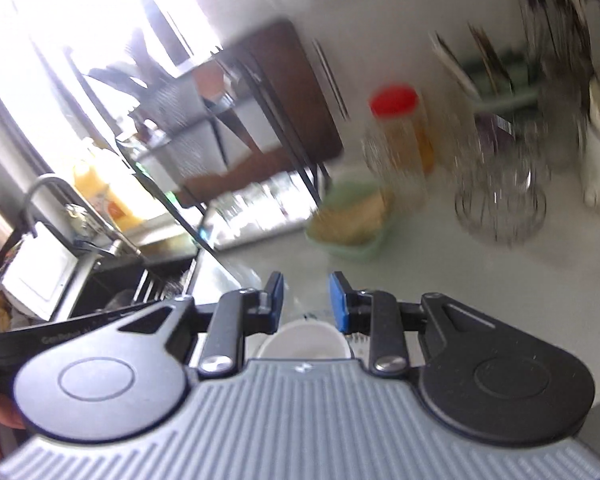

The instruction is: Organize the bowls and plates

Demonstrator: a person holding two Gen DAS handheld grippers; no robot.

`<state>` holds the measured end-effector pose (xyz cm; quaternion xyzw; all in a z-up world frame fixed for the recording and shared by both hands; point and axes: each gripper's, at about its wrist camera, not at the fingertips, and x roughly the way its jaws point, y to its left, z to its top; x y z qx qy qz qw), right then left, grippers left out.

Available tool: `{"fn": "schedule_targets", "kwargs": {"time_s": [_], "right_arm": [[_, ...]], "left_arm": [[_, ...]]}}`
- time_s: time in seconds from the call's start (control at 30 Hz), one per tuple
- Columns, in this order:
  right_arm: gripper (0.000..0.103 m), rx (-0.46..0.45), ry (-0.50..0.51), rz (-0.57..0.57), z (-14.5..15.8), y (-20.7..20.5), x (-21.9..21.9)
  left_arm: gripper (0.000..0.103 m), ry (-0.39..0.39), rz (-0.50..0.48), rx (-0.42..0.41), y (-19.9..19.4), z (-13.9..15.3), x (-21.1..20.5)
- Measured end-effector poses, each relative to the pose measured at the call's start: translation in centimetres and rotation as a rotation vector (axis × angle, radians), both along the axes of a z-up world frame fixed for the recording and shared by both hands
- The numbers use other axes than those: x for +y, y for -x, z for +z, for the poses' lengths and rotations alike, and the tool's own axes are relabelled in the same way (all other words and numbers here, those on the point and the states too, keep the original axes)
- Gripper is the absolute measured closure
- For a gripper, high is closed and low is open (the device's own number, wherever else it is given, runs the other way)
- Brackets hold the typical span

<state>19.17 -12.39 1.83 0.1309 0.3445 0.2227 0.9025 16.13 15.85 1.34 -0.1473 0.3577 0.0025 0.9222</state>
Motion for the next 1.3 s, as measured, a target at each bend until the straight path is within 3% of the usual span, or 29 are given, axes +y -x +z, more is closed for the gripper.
{"fn": "schedule_targets", "kwargs": {"time_s": [0.1,0.23,0.5,0.83,0.9,0.97,1.07,1.3], "right_arm": [[0.073,-0.109,-0.009,0.016,2.9,2.5,-1.3],[0.073,-0.198,-0.015,0.038,4.5,6.1,-3.0],[0.073,-0.253,-0.046,0.019,5.2,12.5,-6.9],[0.072,-0.299,0.035,-0.037,3.9,17.4,-9.8],[0.034,-0.312,0.052,-0.043,3.4,18.1,-10.1],[0.017,-0.344,0.067,-0.045,2.9,18.9,-10.3],[0.016,-0.366,0.113,-0.026,2.2,20.0,-10.5],[0.016,-0.307,0.11,-0.051,-0.3,21.8,-11.5]], "left_arm": [[0.06,-0.008,0.03,-0.063,2.9,2.6,-1.0],[0.06,-0.056,0.065,-0.114,6.7,4.6,-2.9],[0.06,-0.152,0.089,-0.148,12.6,6.5,-7.2],[0.029,-0.18,0.114,-0.158,17.9,6.0,-10.7],[0.022,-0.182,0.117,-0.156,18.9,5.6,-11.3],[0.018,-0.18,0.11,-0.159,19.7,5.2,-11.9],[0.009,-0.197,0.124,-0.17,21.2,4.8,-12.7],[0.005,-0.187,0.123,-0.139,23.6,2.8,-13.8]]}}
